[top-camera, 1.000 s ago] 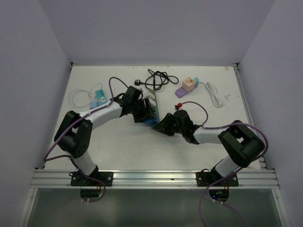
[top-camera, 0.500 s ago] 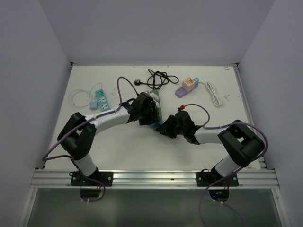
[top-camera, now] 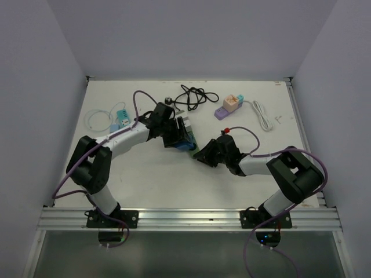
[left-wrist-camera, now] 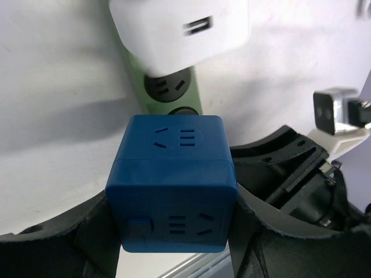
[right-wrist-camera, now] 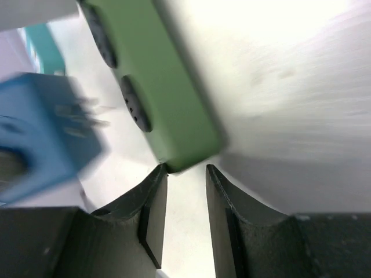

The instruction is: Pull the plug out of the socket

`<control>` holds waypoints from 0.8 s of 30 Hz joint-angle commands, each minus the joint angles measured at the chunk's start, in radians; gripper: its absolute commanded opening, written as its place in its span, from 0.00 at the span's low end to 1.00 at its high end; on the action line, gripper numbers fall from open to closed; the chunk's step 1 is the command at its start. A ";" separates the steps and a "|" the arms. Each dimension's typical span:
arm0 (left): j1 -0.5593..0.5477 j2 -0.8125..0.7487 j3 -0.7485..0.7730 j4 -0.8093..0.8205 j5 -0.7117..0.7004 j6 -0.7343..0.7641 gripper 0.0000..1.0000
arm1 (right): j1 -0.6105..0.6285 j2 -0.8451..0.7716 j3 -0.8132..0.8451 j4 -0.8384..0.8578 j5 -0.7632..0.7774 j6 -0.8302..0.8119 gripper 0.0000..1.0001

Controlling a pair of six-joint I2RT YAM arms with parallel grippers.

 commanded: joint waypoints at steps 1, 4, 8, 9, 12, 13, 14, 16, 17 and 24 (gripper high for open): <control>0.131 -0.039 0.139 -0.041 0.104 0.147 0.00 | -0.078 0.055 -0.087 -0.365 0.277 -0.033 0.00; 0.177 -0.020 0.132 -0.036 0.152 0.157 0.00 | -0.078 0.054 -0.090 -0.367 0.278 -0.032 0.00; 0.194 -0.041 0.089 -0.007 0.168 0.154 0.00 | -0.078 0.060 -0.087 -0.338 0.256 -0.055 0.00; 0.193 -0.049 0.077 -0.001 0.172 0.150 0.00 | -0.078 0.062 -0.087 -0.328 0.253 -0.058 0.00; 0.187 -0.109 0.026 0.001 0.151 0.155 0.00 | -0.078 0.072 -0.085 -0.301 0.228 -0.073 0.00; 0.187 -0.141 0.006 -0.005 0.119 0.169 0.00 | -0.078 0.074 -0.084 -0.281 0.216 -0.081 0.00; 0.187 -0.156 -0.002 -0.027 0.099 0.178 0.00 | -0.078 0.078 -0.084 -0.273 0.209 -0.090 0.00; 0.187 -0.192 -0.011 -0.059 0.012 0.196 0.00 | -0.076 0.083 -0.082 -0.259 0.198 -0.101 0.00; 0.187 -0.198 -0.014 -0.097 -0.022 0.218 0.00 | -0.078 0.086 -0.081 -0.233 0.181 -0.114 0.00; 0.188 -0.170 0.035 -0.254 -0.384 0.301 0.00 | -0.076 0.085 -0.090 -0.134 0.126 -0.167 0.16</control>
